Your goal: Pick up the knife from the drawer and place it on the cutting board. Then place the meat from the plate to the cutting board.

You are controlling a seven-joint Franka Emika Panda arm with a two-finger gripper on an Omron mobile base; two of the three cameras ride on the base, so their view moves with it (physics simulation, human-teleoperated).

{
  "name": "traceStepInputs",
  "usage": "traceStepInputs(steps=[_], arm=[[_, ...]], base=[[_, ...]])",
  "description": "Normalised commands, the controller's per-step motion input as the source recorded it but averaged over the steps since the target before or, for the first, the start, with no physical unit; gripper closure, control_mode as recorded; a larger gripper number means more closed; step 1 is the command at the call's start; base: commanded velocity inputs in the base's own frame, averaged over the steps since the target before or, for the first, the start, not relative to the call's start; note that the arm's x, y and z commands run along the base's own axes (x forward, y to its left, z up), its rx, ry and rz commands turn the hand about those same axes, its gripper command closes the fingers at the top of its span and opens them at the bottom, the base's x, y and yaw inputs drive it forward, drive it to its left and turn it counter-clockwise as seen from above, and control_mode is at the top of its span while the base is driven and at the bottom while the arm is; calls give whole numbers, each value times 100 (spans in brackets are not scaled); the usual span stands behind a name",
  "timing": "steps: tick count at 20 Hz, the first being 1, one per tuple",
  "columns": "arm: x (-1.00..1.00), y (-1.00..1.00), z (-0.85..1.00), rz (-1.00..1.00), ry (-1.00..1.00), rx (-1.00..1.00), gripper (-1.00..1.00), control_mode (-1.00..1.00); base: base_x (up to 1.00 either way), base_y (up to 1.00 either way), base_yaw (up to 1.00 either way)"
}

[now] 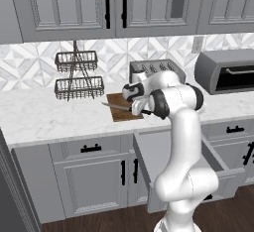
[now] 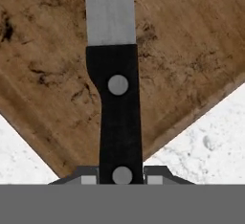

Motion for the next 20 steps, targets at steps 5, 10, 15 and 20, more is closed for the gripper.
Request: traceStepInputs(steps=[5,10,15,20], arm=[[21,0,-19,-1,2,0,100,-100],[2,12,-36,0,1,0,-100,-100],[-4,7,-13,0,0,0,-100,-100],[-52,-14,21,-1,-4,2,-100,-100]], base=[[0,0,0],[0,0,0],[0,0,0],[0,0,0]])
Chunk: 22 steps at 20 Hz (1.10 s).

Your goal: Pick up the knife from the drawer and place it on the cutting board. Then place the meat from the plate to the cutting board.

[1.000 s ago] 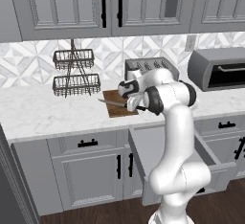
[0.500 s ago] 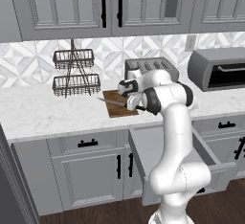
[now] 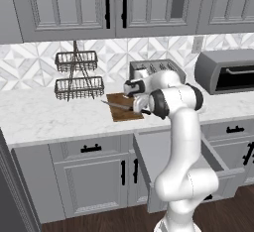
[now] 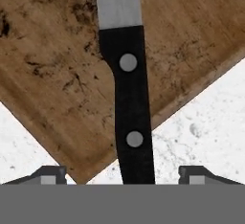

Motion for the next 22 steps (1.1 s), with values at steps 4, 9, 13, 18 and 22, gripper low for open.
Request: traceStepInputs(steps=[4,9,13,18,22], arm=[[-65,-52,44,-11,-3,4,-100,-100],[-41,-69,35,-18,-2,2,-100,-100],[-1,-84,20,-19,-4,0,-100,-100],[3,-81,10,-20,-7,0,-100,-100],[20,-66,0,-25,-1,0,-100,-100]], base=[[0,0,0],[0,0,0],[0,0,0],[0,0,0],[0,0,0]])
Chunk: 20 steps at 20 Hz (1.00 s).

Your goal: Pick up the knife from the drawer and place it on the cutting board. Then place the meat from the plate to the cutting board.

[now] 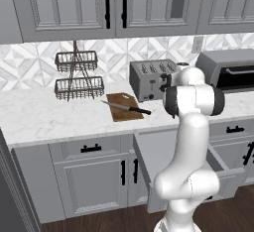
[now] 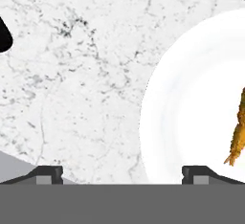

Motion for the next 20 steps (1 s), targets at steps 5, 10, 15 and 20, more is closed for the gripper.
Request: traceStepInputs(steps=[5,10,15,20], arm=[[41,-59,0,-23,0,0,-100,-100],[34,-64,-1,-11,0,0,-100,-100],[10,-36,-21,-1,0,0,-100,-100],[-10,-3,-69,0,-3,0,-100,-100]], base=[[0,0,0],[0,0,0],[0,0,0],[0,0,0]])
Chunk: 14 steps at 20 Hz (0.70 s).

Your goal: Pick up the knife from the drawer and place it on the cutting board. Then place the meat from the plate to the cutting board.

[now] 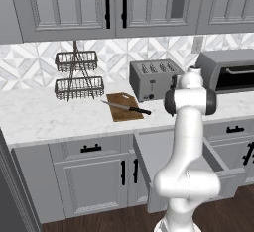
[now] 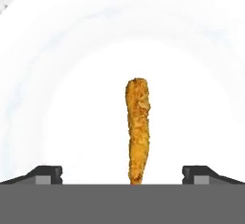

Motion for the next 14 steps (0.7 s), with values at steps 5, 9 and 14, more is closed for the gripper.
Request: traceStepInputs(steps=[5,9,14], arm=[[11,2,-21,0,-6,0,-100,-100],[15,0,-5,0,-5,0,-100,-100],[1,0,-23,0,0,0,-100,-100]], base=[[0,0,0],[0,0,0],[0,0,0]])
